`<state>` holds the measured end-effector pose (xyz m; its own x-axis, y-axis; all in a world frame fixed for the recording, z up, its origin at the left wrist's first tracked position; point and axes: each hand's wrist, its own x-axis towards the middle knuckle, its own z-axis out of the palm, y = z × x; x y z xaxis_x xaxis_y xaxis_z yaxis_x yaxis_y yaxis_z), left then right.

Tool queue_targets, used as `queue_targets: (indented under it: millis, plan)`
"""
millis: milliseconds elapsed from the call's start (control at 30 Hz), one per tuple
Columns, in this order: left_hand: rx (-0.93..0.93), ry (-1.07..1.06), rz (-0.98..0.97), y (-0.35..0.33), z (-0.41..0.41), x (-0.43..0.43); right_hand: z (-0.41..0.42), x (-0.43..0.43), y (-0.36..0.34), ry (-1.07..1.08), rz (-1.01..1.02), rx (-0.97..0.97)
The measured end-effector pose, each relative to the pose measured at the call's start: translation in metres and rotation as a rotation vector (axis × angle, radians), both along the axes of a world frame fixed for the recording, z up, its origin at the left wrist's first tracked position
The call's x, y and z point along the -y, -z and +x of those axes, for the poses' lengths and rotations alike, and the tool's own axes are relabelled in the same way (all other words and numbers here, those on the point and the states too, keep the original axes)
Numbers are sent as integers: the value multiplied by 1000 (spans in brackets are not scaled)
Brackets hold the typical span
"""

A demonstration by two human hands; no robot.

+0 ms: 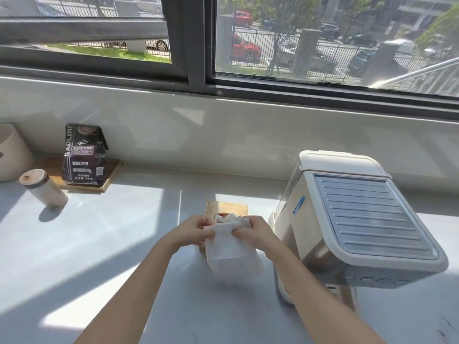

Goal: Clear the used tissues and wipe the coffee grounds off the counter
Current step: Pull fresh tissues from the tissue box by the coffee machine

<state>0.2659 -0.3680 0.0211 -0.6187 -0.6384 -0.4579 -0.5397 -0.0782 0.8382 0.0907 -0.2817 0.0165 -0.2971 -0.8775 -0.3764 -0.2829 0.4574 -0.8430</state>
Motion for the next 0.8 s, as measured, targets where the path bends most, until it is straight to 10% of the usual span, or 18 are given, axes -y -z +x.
queue_targets:
  millis: [300,800]
  plan:
    - [-143,-65,-92,13,-7,-7,0,-3,11,52,-40,-67]
    - [-284,-39,164,-27,34,-39,22,-38,-47,115,-250,527]
